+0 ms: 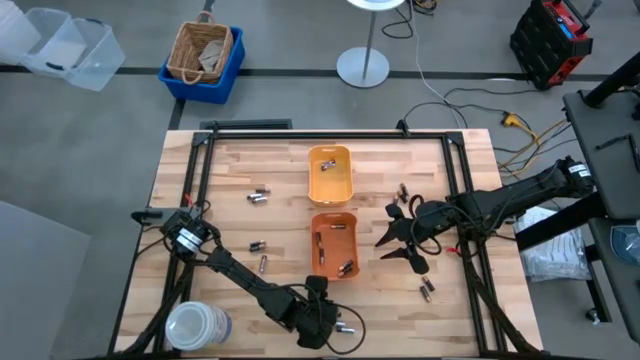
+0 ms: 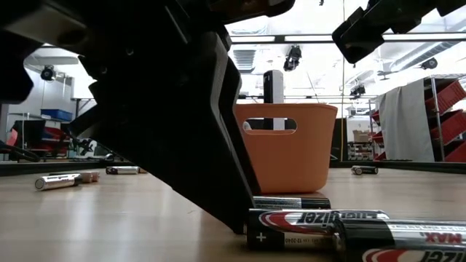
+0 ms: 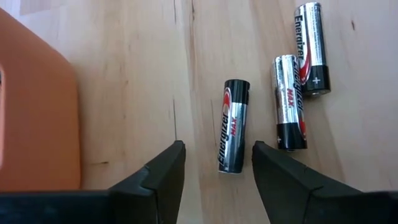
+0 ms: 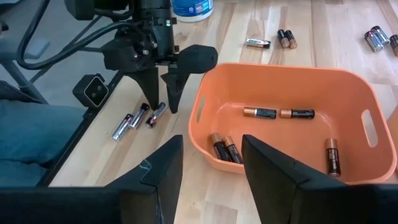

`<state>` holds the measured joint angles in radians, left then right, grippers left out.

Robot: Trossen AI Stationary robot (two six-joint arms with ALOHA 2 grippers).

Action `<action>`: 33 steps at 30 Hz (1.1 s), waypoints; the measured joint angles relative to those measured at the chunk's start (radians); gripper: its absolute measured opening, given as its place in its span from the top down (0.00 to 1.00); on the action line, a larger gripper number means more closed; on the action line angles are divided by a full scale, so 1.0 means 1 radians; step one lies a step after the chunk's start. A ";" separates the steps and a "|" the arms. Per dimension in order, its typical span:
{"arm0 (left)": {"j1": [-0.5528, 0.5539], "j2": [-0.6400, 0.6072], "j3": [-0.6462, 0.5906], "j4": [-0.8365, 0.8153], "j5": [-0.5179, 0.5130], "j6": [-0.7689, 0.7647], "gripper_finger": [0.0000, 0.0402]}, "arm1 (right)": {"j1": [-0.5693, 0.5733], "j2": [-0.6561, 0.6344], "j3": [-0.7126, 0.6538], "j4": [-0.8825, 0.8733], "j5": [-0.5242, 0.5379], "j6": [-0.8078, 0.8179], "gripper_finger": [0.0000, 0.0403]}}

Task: Sort batteries
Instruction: Put the silver battery into the yellow bin

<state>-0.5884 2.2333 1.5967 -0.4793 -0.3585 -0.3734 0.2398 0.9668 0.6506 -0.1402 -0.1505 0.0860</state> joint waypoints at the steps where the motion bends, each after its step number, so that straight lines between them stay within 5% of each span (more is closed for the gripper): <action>1: 0.000 0.000 0.000 0.000 0.002 0.002 0.59 | 0.000 0.000 0.000 0.000 0.000 0.000 0.61; 14: 0.000 0.003 0.002 -0.003 0.015 -0.002 0.80 | 0.000 0.000 0.000 0.000 -0.001 0.000 0.62; 33: 0.001 -0.003 0.007 -0.021 0.015 -0.002 0.81 | 0.000 0.000 -0.003 0.000 0.024 0.001 0.62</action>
<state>-0.5872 2.2303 1.6038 -0.5002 -0.3438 -0.3756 0.2398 0.9668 0.6472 -0.1406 -0.1268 0.0868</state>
